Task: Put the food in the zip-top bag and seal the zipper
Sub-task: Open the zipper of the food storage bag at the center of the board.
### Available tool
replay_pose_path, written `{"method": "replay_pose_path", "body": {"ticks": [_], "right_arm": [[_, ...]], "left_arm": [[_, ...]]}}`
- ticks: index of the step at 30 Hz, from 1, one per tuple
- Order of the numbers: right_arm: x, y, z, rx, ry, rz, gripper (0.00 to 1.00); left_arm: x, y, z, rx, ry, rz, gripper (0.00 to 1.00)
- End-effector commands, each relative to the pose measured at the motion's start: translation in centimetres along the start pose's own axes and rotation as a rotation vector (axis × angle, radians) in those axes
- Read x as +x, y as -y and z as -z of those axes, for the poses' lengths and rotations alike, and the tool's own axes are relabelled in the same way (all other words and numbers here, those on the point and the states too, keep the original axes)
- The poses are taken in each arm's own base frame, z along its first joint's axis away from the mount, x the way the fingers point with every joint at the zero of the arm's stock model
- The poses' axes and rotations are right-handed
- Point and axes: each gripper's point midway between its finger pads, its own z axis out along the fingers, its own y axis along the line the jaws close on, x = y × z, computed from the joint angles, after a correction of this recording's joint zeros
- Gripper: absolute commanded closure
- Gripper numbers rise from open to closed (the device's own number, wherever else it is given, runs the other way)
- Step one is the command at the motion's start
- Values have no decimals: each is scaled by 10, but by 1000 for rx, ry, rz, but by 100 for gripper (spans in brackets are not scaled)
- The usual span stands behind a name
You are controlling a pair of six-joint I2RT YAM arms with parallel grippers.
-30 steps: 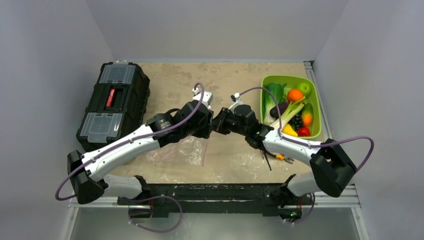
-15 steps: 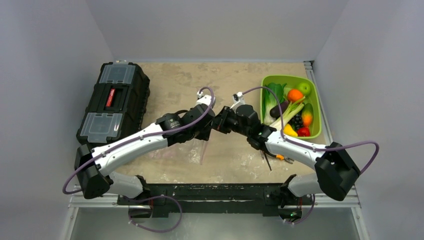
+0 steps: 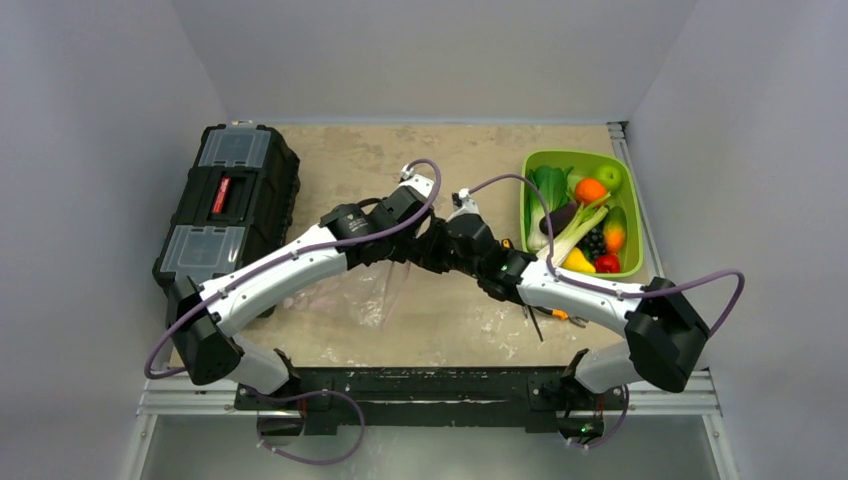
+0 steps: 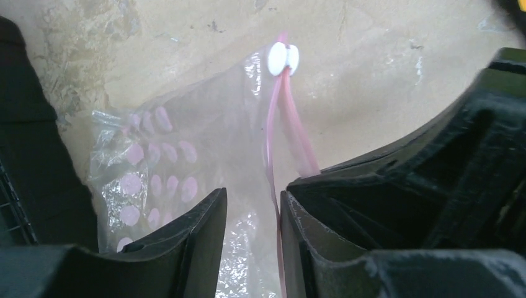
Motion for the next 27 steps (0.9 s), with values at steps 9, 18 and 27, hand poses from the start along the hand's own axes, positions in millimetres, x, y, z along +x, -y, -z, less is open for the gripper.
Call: {"method": "replay_pose_path", "body": {"ticks": [9, 18, 27], "right_arm": [[-19, -21, -2, -24, 64, -28, 100], [-20, -16, -2, -18, 41, 154, 100], [-45, 8, -4, -113, -83, 384, 100]], "left_arm": [[15, 12, -3, 178, -43, -16, 63], [-10, -33, 3, 87, 10, -25, 100], [-39, -53, 9, 152, 67, 18, 100]]}}
